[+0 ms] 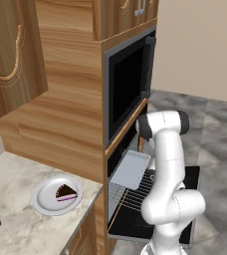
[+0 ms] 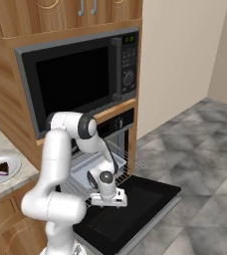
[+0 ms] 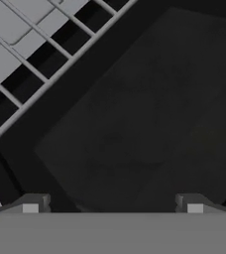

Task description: Take the baked cake out of the oven and place it on the plate for cooling. Then close the oven door.

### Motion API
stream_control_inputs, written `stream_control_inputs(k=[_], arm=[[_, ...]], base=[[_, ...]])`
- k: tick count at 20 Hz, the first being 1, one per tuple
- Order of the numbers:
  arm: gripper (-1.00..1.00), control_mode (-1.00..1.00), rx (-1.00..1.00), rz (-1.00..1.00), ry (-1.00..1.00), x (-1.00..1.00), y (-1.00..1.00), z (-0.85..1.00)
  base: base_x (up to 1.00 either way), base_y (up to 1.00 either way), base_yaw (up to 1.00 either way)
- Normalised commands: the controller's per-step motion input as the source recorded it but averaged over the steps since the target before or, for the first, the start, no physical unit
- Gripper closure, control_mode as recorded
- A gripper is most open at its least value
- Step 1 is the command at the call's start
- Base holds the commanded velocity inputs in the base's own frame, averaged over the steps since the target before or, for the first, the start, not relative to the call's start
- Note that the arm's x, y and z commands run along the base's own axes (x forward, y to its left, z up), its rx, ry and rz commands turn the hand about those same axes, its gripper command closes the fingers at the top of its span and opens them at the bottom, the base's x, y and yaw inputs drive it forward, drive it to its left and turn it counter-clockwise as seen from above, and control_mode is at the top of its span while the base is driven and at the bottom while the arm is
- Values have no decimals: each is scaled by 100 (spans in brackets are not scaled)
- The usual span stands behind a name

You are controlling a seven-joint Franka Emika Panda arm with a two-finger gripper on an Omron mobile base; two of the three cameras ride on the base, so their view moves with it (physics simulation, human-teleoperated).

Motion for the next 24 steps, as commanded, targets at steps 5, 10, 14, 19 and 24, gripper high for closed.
stream_control_inputs(k=[5, 10, 14, 19, 24], arm=[[-100, -100, 9, 0, 0, 16, 4, -2], [-100, -100, 8, 0, 0, 18, 14, 0], [-100, -100, 7, 0, 0, 40, 14, 0], [-100, -100, 6, 0, 0, 49, 14, -3], [-100, -100, 4, 0, 2, 46, 18, -18]], base=[[0, 0, 0], [0, 0, 0], [0, 0, 0], [0, 0, 0], [0, 0, 0]])
